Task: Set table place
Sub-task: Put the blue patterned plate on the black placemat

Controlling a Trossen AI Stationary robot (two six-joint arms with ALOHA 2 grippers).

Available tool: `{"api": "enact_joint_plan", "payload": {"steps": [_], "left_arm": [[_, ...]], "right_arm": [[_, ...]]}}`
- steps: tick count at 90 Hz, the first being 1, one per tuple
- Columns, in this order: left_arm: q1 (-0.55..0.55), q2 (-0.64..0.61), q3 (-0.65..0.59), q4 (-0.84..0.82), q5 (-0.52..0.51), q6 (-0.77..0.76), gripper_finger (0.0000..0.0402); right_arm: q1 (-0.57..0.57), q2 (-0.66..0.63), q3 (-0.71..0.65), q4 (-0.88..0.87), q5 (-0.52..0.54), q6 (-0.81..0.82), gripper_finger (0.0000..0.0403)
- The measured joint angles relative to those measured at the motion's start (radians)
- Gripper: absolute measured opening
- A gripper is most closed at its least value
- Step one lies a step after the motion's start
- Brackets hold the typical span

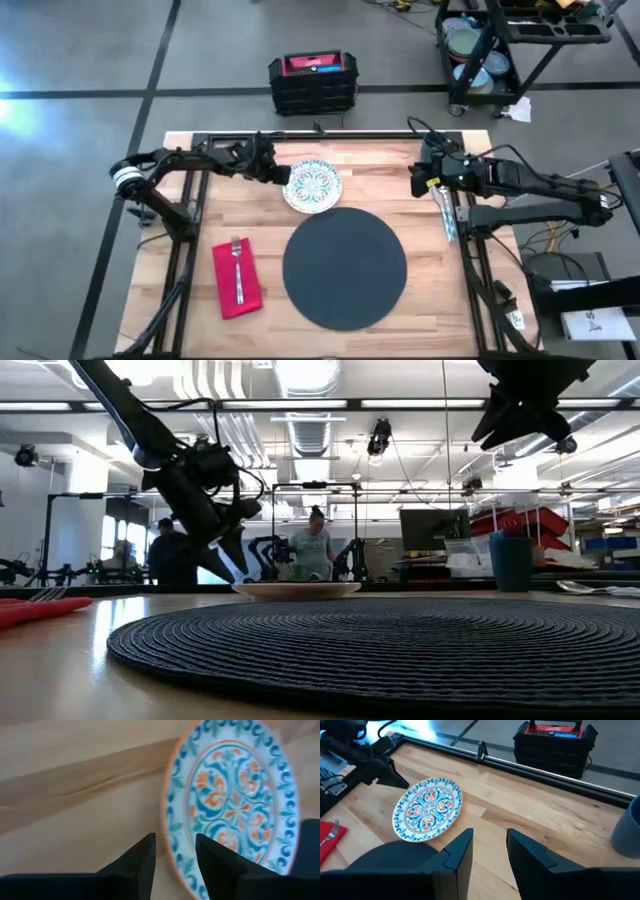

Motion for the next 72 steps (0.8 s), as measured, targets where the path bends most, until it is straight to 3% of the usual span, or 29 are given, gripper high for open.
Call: {"api": "enact_joint_plan", "payload": {"steps": [30,72], "left_arm": [[0.001,0.037,-0.011,0.088,0.040,-0.016,0.0146],[-0.001,0.038,-0.062,0.170,0.100,-0.040,0.0117]], "right_arm": [[0.000,-0.001,0.000,0.000,-0.004,0.006,0.0118],[0.000,-0.001,0.000,0.000,-0.004,-0.006,0.0102]]}}
